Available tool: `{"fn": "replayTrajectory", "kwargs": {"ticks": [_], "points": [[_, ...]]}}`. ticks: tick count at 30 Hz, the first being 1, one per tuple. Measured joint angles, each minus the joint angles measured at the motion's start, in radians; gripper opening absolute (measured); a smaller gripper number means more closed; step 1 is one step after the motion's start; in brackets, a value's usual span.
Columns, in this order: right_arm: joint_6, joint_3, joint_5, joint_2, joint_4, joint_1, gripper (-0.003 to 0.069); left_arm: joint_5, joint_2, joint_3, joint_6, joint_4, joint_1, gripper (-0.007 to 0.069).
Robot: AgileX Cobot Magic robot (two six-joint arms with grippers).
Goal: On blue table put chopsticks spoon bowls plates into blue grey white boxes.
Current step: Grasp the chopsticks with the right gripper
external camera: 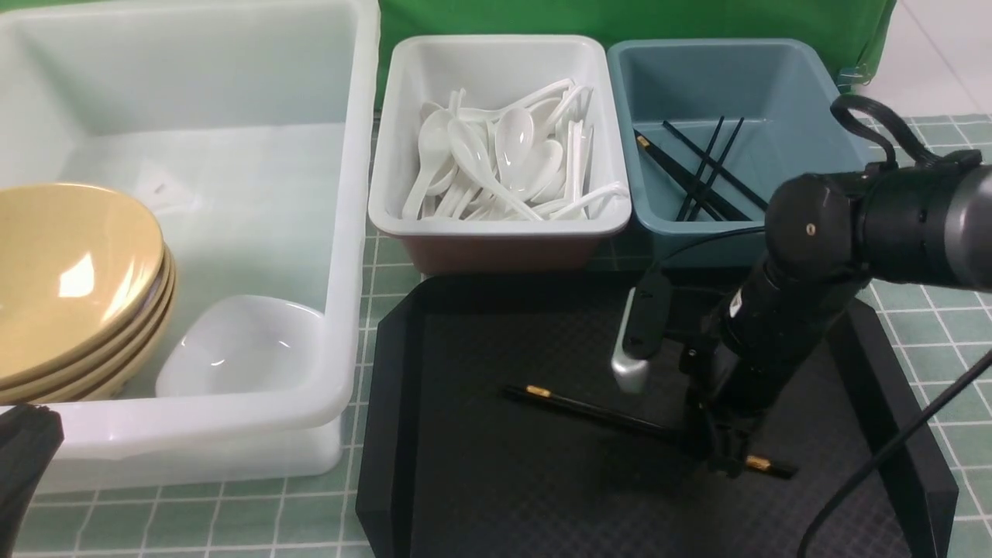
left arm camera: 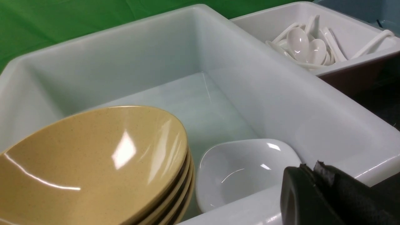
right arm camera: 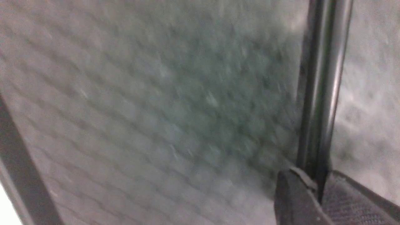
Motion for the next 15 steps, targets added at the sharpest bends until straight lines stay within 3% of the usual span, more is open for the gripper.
{"fn": "replayTrajectory", "kwargs": {"ticks": [13, 15], "points": [[0.002, -0.041, 0.034, -0.163, 0.037, 0.0, 0.0136, 0.0, 0.0, 0.0, 0.0, 0.008, 0.0, 0.0004], [-0.001, -0.046, -0.007, -0.204, 0.039, -0.009, 0.0108, 0.0, 0.0, 0.0, 0.0, 0.008, 0.0, 0.0004]]}}
